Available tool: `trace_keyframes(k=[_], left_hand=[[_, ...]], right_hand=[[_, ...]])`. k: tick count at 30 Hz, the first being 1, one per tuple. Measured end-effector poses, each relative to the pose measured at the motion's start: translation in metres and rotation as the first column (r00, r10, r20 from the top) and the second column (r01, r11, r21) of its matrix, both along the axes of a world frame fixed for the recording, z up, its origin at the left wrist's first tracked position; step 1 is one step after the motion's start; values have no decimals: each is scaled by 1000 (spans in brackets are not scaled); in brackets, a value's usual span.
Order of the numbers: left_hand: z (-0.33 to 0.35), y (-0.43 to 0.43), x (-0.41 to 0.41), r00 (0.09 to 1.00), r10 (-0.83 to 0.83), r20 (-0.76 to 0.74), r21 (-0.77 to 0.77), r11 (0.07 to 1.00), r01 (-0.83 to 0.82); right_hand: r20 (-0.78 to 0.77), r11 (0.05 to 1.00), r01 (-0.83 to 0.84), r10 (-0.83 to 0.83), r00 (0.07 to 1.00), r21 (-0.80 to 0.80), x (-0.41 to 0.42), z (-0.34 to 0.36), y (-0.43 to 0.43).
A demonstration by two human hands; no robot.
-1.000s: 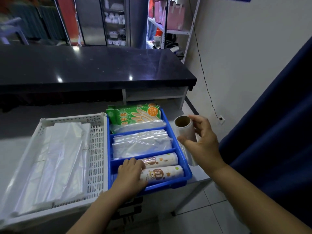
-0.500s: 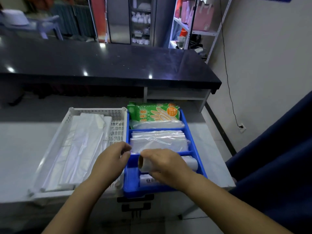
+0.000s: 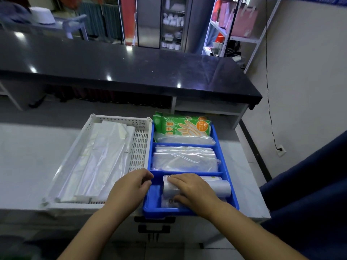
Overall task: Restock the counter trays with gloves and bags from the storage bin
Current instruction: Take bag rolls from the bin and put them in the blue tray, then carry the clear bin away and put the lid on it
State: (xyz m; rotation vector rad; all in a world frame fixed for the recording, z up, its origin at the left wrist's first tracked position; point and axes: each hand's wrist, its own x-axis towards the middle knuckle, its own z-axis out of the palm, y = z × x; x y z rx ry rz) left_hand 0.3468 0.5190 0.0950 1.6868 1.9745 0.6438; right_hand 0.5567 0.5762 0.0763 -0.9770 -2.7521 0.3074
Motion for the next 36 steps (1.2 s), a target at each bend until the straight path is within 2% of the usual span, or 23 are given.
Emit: trace_keyframes(k=[5, 9, 12, 15, 18, 24, 31, 33, 36], left_hand=[[0, 4, 8, 996, -20, -82, 18, 1000, 22], [8, 7, 8, 989, 13, -146, 79, 997, -1], [17, 0, 4, 978, 74, -195, 105, 993, -54], [23, -21, -7, 955, 175, -239, 132, 980, -147], [25, -54, -22, 934, 254, -252, 132, 965, -227], [27, -151, -53, 814, 525, -249, 136, 851, -507], [24, -259, -83, 654, 716, -243, 121, 692, -712], [24, -286, -91, 633, 741, -226, 118, 665, -737], [22, -324, -108, 621, 759, -194, 105, 645, -756]], right_hand=[[6, 997, 69, -68, 998, -28, 20, 1, 0], [4, 998, 57, -57, 998, 12, 27, 14, 4], [-13, 997, 0, 1, 1000, 83, 19, 30, 12], [2, 993, -98, 98, 995, 62, -3, 39, 18], [-46, 979, -198, 200, 979, 45, -33, 42, 14], [-159, 881, -473, 470, 868, 22, -117, 39, -26], [-93, 743, -669, 667, 739, 10, -191, 34, -103], [-65, 703, -711, 710, 702, 1, -206, 34, -127], [-33, 693, -721, 720, 693, -13, -225, 33, -162]])
